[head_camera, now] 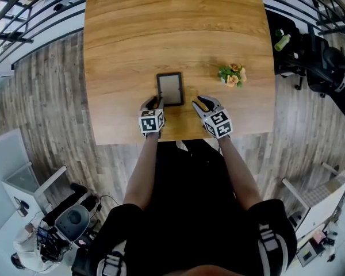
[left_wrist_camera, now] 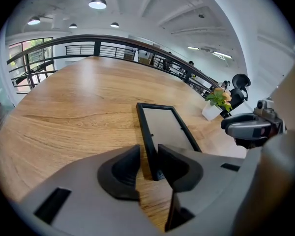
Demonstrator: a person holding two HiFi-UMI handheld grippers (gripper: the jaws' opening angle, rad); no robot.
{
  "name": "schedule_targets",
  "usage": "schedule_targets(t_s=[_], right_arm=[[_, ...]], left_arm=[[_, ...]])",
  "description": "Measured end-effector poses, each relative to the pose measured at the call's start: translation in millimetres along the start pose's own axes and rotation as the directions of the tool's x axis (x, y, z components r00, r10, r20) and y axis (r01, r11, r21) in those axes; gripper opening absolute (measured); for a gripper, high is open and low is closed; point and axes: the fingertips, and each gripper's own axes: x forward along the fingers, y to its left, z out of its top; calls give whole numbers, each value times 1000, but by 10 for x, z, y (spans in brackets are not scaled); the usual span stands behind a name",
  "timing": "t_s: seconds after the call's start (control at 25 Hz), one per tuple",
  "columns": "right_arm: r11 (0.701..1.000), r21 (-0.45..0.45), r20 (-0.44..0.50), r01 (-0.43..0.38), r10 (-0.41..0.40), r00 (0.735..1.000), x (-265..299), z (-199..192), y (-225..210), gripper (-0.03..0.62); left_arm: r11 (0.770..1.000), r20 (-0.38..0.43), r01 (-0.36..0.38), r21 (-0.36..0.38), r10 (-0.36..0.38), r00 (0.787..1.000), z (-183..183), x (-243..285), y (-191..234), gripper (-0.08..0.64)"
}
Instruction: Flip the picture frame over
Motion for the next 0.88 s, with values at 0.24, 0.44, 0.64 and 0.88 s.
schedule_targets(t_s=[0.24,0.44,0.64,0.88], right_arm=[[1000,-1,7,10,-10,1000,-69,-13,30,117],[1000,-1,9,15,-15,1000,-139,-40,35,114],[1000,4,13,14,-14,1000,-159,-55,47,112],[1000,1,15,-1,1,1000,-151,-51,112,110]], left_arm=[[999,9,-32,22,32,999,-7,-13,-64,82],[999,8,-35,-25,36,999,-20,-29,-47,77],[993,-21,-24,-115,22,1000,-39,-33,-27,60],[987,7,-22,-156,23,1000,-29,-92,-18,58]])
